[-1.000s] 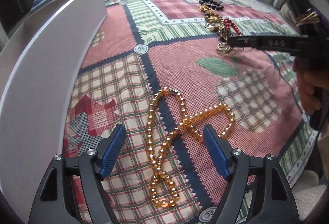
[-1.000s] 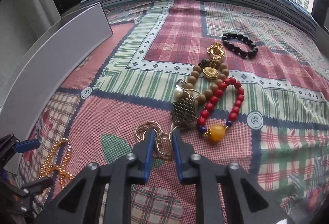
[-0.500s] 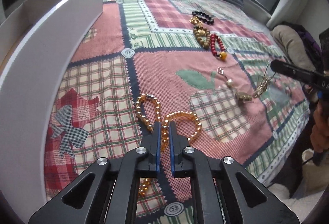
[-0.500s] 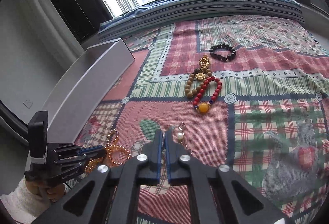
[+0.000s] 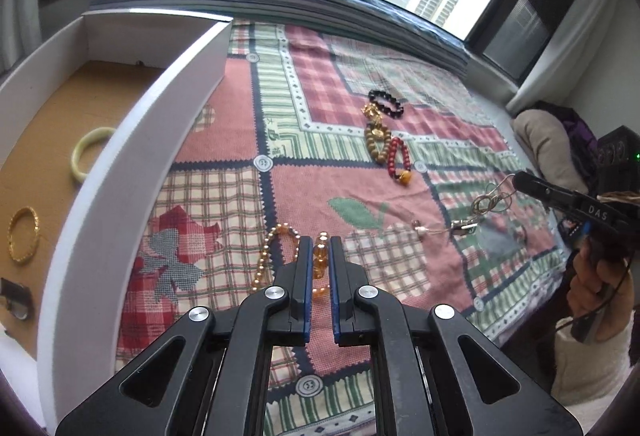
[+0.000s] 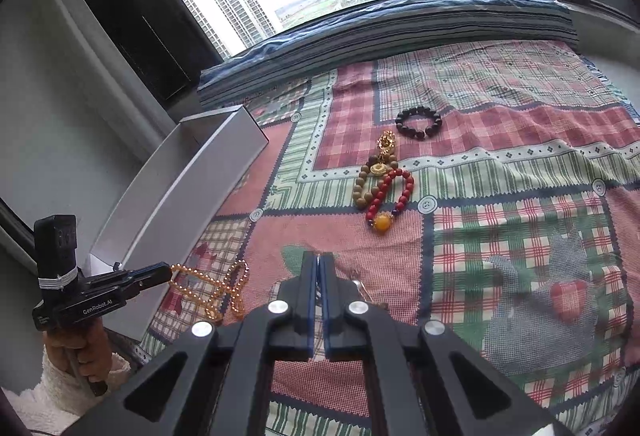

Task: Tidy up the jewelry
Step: 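Carry the necklace toward the white box while the right tool carries the gold rings there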

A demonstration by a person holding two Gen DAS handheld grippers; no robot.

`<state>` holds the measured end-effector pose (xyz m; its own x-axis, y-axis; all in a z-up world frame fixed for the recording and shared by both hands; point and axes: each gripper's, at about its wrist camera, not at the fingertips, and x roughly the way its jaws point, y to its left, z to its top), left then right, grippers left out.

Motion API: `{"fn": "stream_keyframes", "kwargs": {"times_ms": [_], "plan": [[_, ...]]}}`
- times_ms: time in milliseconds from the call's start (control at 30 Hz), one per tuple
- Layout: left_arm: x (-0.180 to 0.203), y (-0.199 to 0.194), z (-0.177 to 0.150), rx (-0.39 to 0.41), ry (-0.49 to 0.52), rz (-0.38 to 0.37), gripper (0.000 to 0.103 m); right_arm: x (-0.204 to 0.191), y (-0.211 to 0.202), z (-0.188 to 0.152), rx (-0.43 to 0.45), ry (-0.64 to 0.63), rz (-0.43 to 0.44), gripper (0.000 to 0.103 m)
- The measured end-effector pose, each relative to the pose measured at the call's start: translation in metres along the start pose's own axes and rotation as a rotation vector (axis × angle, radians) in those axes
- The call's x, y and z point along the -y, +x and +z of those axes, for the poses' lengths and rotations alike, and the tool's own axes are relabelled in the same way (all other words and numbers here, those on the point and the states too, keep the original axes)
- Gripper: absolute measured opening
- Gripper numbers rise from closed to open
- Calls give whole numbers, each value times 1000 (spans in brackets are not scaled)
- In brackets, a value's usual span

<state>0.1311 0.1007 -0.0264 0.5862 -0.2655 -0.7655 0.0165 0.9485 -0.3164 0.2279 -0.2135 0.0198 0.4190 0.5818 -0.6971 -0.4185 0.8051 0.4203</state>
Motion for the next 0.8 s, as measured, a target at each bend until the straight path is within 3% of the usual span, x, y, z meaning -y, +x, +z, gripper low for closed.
{"fn": "stream_keyframes", "kwargs": {"times_ms": [233, 500, 800], "plan": [[-8, -30, 7, 50, -42, -18, 5, -17, -22, 15, 18, -49, 4, 2], [-19, -89, 26, 135, -64, -32, 5, -60, -30, 32, 28, -132, 49, 2], [-61, -152, 47, 210, -97, 68, 5, -141, -19, 65, 19, -283, 135, 2]]}}
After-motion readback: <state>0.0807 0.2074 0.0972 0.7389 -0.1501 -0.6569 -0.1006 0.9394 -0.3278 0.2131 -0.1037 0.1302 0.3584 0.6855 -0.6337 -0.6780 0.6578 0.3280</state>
